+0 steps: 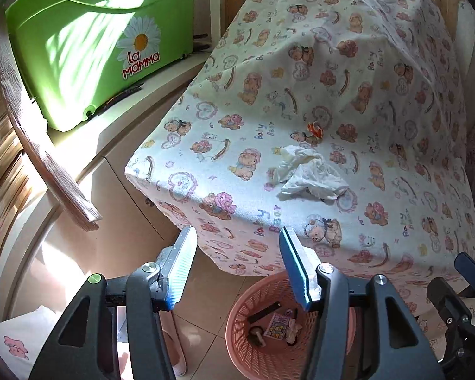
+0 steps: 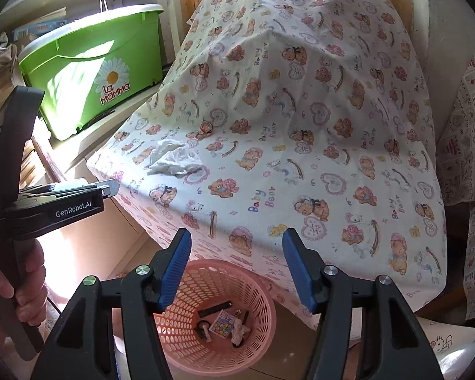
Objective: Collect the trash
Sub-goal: 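Move both open tools back up toward the second white tissue on the cloth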
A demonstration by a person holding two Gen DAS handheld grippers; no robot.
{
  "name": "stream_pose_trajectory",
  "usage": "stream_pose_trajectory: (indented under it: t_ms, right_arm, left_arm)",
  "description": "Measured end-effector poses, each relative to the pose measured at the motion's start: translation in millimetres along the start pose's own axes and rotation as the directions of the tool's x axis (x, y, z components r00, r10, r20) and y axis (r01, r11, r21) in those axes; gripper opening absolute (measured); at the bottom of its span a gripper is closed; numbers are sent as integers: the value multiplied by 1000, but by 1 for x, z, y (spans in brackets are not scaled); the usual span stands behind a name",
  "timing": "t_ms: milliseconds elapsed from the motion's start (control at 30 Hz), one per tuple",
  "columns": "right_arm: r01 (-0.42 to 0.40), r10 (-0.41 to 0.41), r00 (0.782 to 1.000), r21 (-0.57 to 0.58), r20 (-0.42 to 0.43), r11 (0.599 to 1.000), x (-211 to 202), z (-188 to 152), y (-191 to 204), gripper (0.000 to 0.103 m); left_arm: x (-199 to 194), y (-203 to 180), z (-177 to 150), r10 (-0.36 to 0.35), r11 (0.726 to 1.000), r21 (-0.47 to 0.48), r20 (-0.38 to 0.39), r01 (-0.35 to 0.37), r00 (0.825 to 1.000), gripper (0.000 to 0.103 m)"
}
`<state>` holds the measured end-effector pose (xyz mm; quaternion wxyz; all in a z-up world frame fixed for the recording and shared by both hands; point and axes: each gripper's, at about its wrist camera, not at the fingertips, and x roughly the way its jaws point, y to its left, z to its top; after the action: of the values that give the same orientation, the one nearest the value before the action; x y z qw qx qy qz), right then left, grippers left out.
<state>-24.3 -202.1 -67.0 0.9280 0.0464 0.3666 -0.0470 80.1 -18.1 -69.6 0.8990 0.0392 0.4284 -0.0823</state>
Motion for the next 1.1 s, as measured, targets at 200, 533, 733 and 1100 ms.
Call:
stream_pose_trajectory:
  t_ms: [200,533,733,1100]
  right_arm:
    - [69,-69,997,32,-18,997,8,3,-15,69]
    - [158,-159,986,27,40,987,5,26,-35,75]
    - [169,-163,974,-24,160,985,-10,71,-43,85]
    - [256,-246,948,-26,203,966,9,96,-65,86]
  left_arm:
    - [-19,-10,1,27,998,50,100,-32,995,58]
    - [-34,-17,17,23,997,73,197,-38,980,82]
    - [-54,-19,81,-43,995,100,212,22,976,90]
    - [-20,6,90,-13,998,58,223,0,975,93]
